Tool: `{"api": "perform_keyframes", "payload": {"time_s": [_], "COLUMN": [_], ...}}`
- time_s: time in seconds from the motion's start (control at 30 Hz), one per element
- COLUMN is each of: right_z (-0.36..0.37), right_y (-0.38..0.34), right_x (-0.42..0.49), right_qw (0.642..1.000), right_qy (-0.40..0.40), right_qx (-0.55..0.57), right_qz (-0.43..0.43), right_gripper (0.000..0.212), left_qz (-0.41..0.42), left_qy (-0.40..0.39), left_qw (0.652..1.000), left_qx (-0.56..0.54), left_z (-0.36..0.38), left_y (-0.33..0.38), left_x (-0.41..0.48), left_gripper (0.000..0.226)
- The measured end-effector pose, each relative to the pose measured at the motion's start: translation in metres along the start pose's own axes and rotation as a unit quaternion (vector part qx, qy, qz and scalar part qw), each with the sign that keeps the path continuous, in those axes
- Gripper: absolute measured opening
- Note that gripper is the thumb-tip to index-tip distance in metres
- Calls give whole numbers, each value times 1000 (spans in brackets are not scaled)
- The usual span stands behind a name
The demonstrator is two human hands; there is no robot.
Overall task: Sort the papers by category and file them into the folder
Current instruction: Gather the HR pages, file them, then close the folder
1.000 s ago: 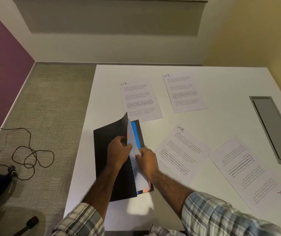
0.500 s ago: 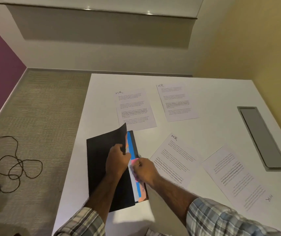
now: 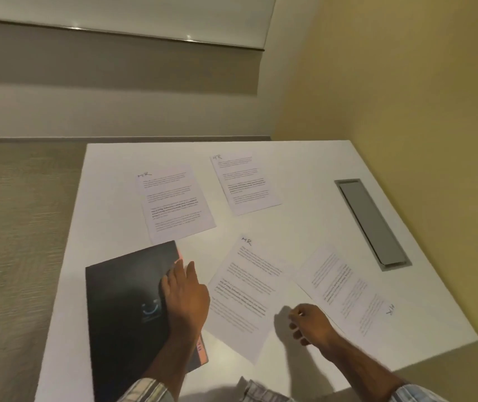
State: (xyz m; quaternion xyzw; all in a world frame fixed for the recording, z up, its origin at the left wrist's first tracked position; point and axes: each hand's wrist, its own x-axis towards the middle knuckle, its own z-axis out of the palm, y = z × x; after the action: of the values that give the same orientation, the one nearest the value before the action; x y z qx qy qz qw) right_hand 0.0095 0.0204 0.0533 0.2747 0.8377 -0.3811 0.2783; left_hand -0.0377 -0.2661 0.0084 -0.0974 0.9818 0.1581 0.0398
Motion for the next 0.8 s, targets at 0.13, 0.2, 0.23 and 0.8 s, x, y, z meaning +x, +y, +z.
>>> {"api": "perform_keyframes", "payload": {"time_s": [0.13,0.2,0.23,0.8], "right_z": [-23,-40,-49,-209], "right_y": [32,45,53,170], "right_x": [10,17,22,137], "right_qw": [993,982,978,966], "right_qy": [5,2,7,142], "right_qx": [-117,-188,-210,-127], "right_qz": [-13,-4,4,176], "right_gripper": [13,14,14,74], "left_qz": [139,175,186,86], "left_qy": [-36,-101,-141,-245], "left_qw": [990,979,972,961], "left_qx": [15,4,2,97], "left_z": [29,52,64,105], "left_y": [28,41,46,216], "left_x": [-22,-34,-41,-42], "left_gripper": [54,59,64,78]}}
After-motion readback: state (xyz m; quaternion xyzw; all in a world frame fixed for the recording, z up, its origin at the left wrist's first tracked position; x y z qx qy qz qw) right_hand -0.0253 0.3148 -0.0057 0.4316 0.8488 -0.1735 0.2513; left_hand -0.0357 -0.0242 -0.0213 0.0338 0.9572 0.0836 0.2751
